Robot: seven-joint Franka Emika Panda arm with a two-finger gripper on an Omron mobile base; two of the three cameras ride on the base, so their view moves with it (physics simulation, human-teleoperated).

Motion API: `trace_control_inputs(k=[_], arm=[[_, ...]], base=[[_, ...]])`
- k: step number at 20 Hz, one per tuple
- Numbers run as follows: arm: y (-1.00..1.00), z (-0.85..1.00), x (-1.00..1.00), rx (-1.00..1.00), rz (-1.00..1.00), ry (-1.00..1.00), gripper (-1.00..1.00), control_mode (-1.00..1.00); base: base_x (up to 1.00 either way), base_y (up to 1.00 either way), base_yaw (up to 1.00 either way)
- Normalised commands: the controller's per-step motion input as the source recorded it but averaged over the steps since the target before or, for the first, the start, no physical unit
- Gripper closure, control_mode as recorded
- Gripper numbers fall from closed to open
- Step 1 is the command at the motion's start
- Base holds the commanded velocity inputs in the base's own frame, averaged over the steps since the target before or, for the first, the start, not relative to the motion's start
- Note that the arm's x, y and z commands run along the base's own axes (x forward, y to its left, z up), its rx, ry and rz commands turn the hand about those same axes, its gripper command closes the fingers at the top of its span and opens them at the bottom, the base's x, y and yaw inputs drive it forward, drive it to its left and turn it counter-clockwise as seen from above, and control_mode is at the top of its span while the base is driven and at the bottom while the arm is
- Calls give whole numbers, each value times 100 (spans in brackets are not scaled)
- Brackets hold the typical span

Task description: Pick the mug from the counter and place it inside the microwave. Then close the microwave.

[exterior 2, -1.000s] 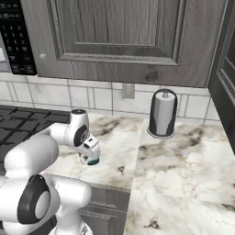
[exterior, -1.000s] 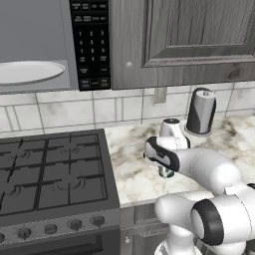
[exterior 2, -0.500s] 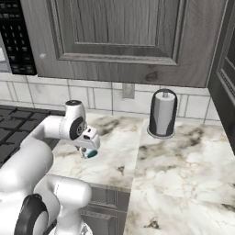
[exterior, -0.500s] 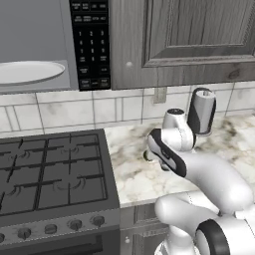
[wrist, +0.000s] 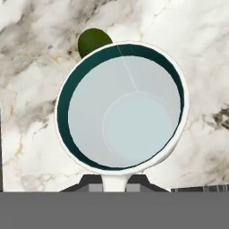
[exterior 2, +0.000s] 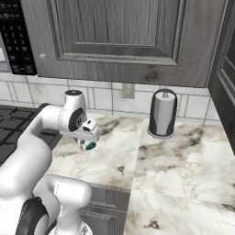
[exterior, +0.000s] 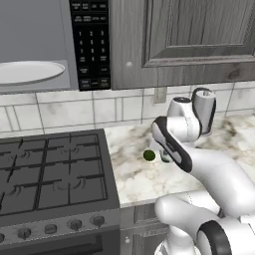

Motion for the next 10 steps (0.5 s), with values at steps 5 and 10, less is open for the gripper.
trace_control_inputs(k=[5,10], arm=[[0,25,-8,10,0,-16,100,-100],[7,59,-22,2,0,-8,100,-100]], base=[[0,0,0],[0,0,0]])
